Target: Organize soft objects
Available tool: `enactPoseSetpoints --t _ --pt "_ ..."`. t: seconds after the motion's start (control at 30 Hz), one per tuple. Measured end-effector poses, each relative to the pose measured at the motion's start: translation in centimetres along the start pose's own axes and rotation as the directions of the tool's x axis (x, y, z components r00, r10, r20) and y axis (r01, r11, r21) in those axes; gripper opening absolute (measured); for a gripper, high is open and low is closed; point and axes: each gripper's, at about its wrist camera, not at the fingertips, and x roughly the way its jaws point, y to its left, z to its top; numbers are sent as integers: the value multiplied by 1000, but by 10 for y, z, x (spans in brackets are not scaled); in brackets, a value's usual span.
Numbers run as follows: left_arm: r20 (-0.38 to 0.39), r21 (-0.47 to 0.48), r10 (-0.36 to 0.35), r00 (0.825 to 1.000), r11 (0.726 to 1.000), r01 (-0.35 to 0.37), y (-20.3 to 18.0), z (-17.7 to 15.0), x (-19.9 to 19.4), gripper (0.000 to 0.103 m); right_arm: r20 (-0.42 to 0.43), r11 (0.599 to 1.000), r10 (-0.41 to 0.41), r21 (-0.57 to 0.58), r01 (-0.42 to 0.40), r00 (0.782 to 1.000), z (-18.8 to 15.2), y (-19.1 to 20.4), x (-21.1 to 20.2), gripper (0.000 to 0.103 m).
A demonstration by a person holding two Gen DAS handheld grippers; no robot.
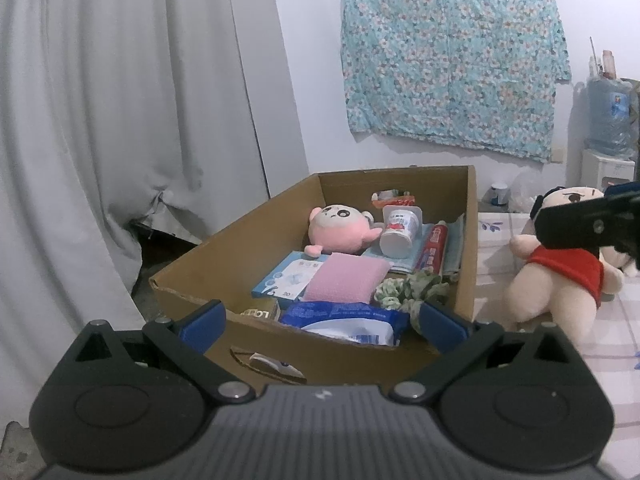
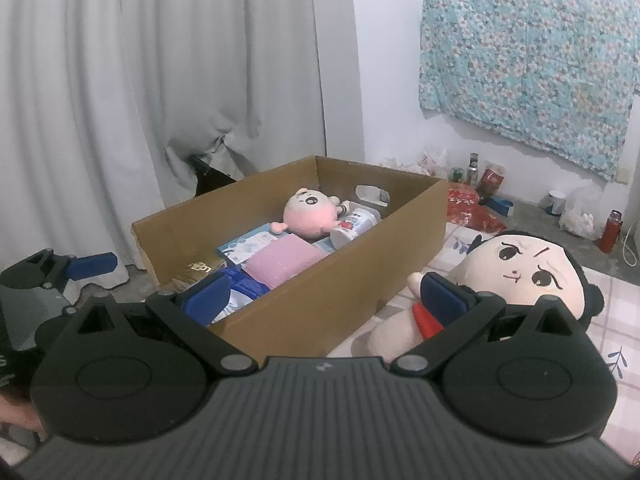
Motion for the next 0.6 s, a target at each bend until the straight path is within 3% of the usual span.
enactPoseSetpoints --t 0.6 --pt "3 22 8 1000 1000 -8 -3 1 -2 103 -4 1000 6 -5 -6 1000 -1 3 -1 102"
